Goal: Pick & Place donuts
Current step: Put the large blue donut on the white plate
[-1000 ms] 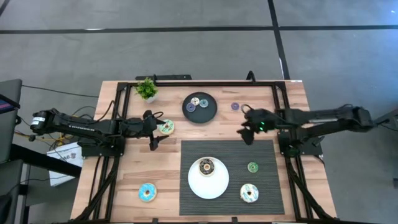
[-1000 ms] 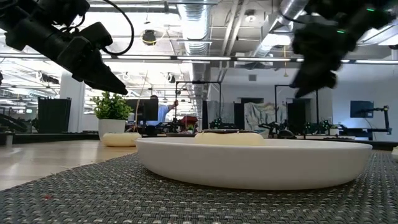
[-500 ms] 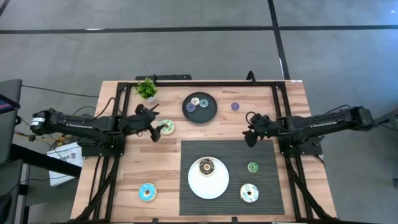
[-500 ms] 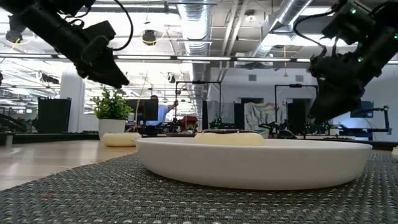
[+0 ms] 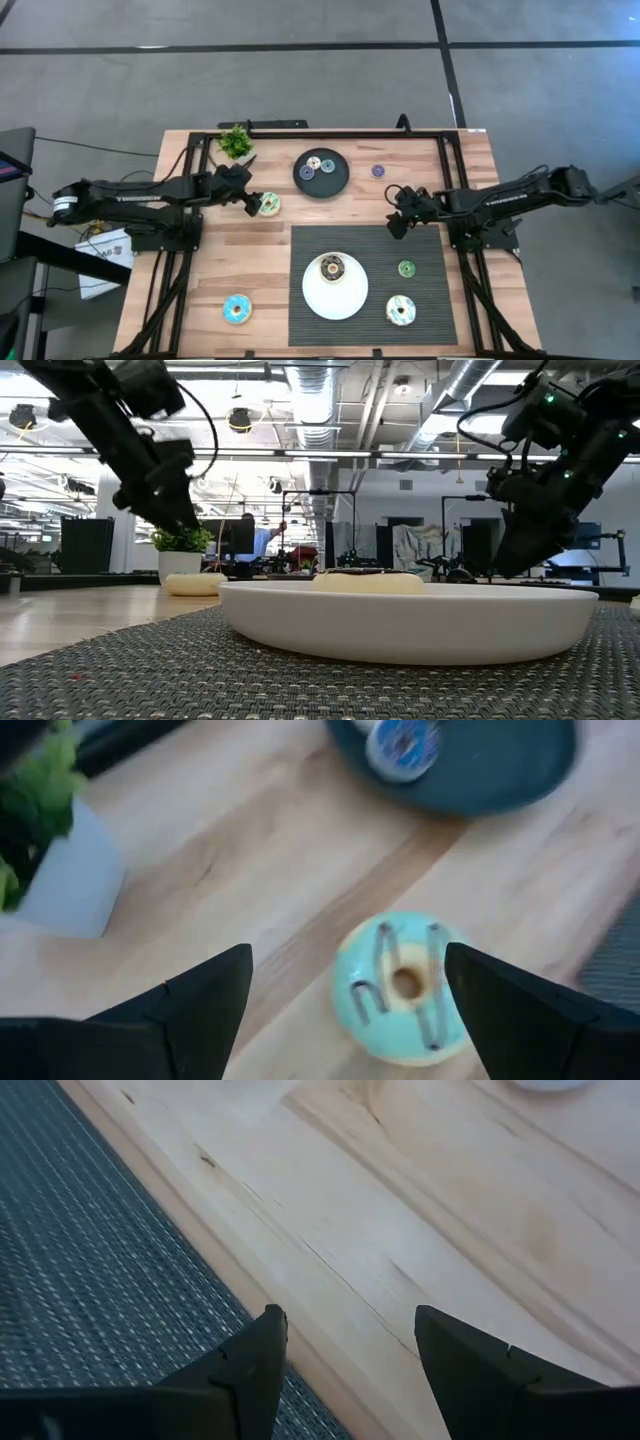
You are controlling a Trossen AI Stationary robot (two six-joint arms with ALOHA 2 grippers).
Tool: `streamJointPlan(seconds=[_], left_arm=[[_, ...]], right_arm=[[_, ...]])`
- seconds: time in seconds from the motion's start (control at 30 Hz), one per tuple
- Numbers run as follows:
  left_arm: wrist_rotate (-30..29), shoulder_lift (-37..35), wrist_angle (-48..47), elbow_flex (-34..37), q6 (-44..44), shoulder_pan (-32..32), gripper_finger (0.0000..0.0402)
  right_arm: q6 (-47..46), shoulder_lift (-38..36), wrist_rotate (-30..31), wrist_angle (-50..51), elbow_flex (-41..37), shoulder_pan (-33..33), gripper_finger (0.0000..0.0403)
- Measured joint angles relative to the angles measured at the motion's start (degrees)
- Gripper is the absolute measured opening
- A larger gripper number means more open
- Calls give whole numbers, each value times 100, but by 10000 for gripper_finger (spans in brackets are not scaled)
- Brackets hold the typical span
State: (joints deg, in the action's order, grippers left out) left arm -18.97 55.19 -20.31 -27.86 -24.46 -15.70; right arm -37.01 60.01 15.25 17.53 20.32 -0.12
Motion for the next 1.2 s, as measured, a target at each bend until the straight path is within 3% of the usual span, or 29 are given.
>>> streamJointPlan(seconds=[0.63, 0.9, 1.2], left_arm=[[231, 2422, 2, -699, 637, -240, 325], [279, 2987, -19, -930, 635, -240, 323], [521, 2991, -147, -997, 628, -240, 250]], right_arm=[[151, 112, -31, -1, 0, 0, 210], [151, 112, -33, 0, 0, 0, 210], [149, 112, -36, 1, 0, 0, 210]])
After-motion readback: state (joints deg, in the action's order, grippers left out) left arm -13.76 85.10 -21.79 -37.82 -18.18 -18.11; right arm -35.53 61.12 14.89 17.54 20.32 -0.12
